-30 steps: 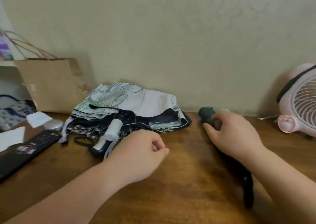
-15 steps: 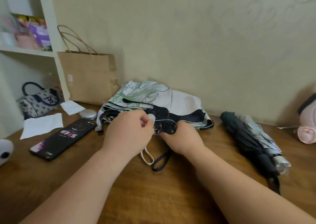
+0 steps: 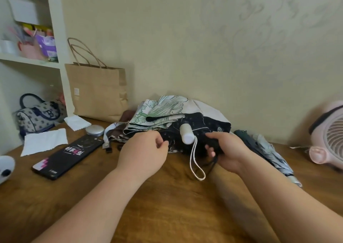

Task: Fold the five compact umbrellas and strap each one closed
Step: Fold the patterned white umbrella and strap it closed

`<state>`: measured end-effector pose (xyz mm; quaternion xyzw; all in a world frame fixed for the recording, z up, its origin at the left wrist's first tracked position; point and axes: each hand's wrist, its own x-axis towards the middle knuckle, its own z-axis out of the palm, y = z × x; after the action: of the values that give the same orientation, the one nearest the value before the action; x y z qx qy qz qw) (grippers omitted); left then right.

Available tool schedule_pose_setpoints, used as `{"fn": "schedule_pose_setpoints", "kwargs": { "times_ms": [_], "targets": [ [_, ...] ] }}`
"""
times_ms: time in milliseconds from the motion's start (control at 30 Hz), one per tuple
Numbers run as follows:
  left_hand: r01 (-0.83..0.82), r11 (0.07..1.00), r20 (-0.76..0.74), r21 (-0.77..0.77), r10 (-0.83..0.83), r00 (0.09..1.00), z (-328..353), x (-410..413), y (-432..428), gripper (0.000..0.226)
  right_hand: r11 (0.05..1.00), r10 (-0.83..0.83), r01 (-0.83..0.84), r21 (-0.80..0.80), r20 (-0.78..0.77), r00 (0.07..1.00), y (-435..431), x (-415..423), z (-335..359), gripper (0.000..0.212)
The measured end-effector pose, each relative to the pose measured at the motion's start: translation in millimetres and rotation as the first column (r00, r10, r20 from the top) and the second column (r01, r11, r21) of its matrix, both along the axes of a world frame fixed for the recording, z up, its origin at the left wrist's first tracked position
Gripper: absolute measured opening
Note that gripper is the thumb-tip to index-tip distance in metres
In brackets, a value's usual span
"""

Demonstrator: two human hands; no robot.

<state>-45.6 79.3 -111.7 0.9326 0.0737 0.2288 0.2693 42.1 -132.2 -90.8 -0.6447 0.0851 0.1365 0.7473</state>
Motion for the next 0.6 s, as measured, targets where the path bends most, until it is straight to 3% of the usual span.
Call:
{"fn": "schedule_pose_setpoints", "kwargs": {
  "times_ms": [67, 100, 167, 233, 267, 333, 400, 467, 600],
  "targets": [
    [0.011, 1.000, -0.031, -0.015, -0.011, 0.999, -2.7, 1.0, -2.4, 0.029, 1.000, -0.012, 0.013, -0.025, 0.035, 0.999, -8.3, -3.9, 4.4, 0.014],
    [0.031, 0.997, -0.044, -0.071, -0.034, 0.998, -3.6, 1.3, -5.2, 0.033, 0.991, -0.007, 0.018, -0.130, 0.086, 0.996, -11.0, -6.8, 5.8, 0.016],
    [0.096, 0.907, -0.067, -0.410, -0.136, 0.988, -3.7, 0.5, -15.7, 0.038, 0.887, 0.062, 0.048, -0.458, 0.222, 0.973, -11.3, -14.1, 3.6, 0.020],
    [0.101, 0.590, -0.107, -0.801, -0.308, 0.945, -2.6, 1.8, -31.7, 0.045, 0.746, 0.149, 0.107, -0.657, 0.322, 0.935, -5.3, -22.6, -4.5, 0.022],
    [0.069, 0.430, -0.108, -0.900, -0.374, 0.921, -2.9, 3.6, -38.8, 0.050, 0.695, 0.190, 0.121, -0.709, 0.344, 0.920, -1.9, -26.4, -10.0, 0.021],
    [0.012, 0.250, -0.090, -0.968, -0.395, 0.914, -5.1, 7.2, -48.3, 0.053, 0.624, 0.292, 0.084, -0.777, 0.332, 0.897, 6.0, -33.1, -25.2, 0.018],
    [-0.039, 0.186, -0.104, -0.982, -0.355, 0.929, -10.7, 12.7, -49.2, 0.050, 0.548, 0.367, 0.051, -0.835, 0.295, 0.882, 11.9, -35.1, -42.0, 0.016],
    [-0.098, 0.074, -0.119, -0.992, -0.359, 0.926, -15.2, 19.1, -45.0, 0.048, 0.478, 0.359, 0.118, -0.871, 0.316, 0.878, 14.6, -30.8, -54.4, 0.022],
    [-0.066, -0.069, -0.035, -0.995, -0.380, 0.924, -14.4, 29.4, -40.8, 0.043, 0.486, 0.295, 0.227, -0.844, 0.403, 0.866, 15.6, -16.3, -57.9, 0.037]
  ]
}}
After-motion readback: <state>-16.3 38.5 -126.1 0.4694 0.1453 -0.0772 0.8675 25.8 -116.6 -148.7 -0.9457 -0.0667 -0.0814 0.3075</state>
